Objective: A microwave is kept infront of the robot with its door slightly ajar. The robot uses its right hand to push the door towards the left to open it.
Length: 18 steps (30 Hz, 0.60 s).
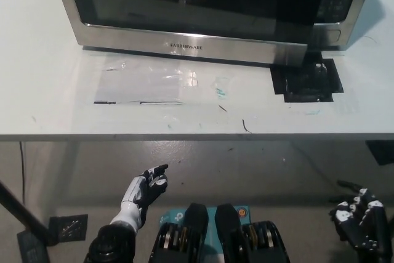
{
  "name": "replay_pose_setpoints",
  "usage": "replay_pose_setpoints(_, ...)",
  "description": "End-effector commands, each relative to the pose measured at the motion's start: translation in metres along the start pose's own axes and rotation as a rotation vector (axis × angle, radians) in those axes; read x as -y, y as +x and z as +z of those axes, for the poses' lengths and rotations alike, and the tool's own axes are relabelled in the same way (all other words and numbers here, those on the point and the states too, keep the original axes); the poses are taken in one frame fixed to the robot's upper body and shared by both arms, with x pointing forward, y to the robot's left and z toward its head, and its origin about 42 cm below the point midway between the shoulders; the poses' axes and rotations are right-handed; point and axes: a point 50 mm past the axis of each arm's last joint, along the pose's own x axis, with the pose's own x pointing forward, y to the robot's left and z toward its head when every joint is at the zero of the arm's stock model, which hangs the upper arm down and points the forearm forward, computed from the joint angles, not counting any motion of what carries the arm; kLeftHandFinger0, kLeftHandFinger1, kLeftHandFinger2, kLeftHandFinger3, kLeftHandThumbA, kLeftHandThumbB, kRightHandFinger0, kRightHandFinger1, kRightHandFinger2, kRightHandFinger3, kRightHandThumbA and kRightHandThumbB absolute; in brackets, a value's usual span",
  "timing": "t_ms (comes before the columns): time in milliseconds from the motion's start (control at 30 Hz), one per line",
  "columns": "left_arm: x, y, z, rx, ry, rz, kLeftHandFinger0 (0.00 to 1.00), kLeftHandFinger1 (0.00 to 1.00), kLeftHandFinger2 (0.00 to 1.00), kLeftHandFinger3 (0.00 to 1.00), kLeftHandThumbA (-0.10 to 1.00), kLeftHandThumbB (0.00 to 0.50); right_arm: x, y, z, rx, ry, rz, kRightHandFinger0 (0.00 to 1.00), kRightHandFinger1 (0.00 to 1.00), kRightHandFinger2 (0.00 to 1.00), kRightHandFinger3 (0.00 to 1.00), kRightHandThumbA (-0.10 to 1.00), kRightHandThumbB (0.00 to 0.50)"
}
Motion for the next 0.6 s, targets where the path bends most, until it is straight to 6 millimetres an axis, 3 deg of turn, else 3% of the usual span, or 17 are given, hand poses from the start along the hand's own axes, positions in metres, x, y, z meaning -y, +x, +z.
replay_pose_setpoints(0,0.005,0.006,0.016,0.072,-0.012,-0.021,0.88,0.89,0.9,0.78,0.24,0.33,0.016,-0.005,0.029,0.024,0.048,-0.006,0.32,0.34,0.46,0.68,0.15,0.185)
replay_pose_setpoints(133,0.004,0.007,0.017,0.064,0.004,-0.024,0.89,0.89,0.89,0.77,0.26,0.331,0.029,-0.009,0.056,0.074,0.043,-0.004,0.35,0.38,0.51,0.69,0.21,0.219)
replay_pose_setpoints(200,0.004,0.005,0.014,0.056,0.005,-0.019,0.93,0.92,0.9,0.77,0.26,0.344,0.037,-0.012,0.083,0.111,0.051,-0.009,0.34,0.39,0.53,0.68,0.17,0.207)
replay_pose_setpoints(267,0.004,0.005,0.014,0.057,-0.002,-0.02,0.97,0.94,0.92,0.77,0.25,0.341,0.04,-0.011,0.095,0.139,0.031,-0.003,0.34,0.39,0.54,0.69,0.17,0.195)
replay_pose_setpoints(333,0.003,0.003,0.012,0.051,0.016,-0.022,0.95,0.94,0.93,0.78,0.25,0.337,0.042,-0.01,0.128,0.218,0.051,0.024,0.32,0.41,0.56,0.69,0.08,0.155)
replay_pose_setpoints(500,0.003,0.002,0.011,0.059,0.004,-0.029,0.88,0.86,0.86,0.73,0.23,0.337,0.046,-0.002,0.178,0.374,-0.004,0.08,0.34,0.44,0.57,0.73,0.13,0.162)
replay_pose_setpoints(567,0.003,0.003,0.011,0.057,0.004,-0.027,0.89,0.89,0.89,0.75,0.24,0.344,0.047,0.008,0.204,0.444,-0.011,0.081,0.39,0.47,0.59,0.74,0.11,0.147)
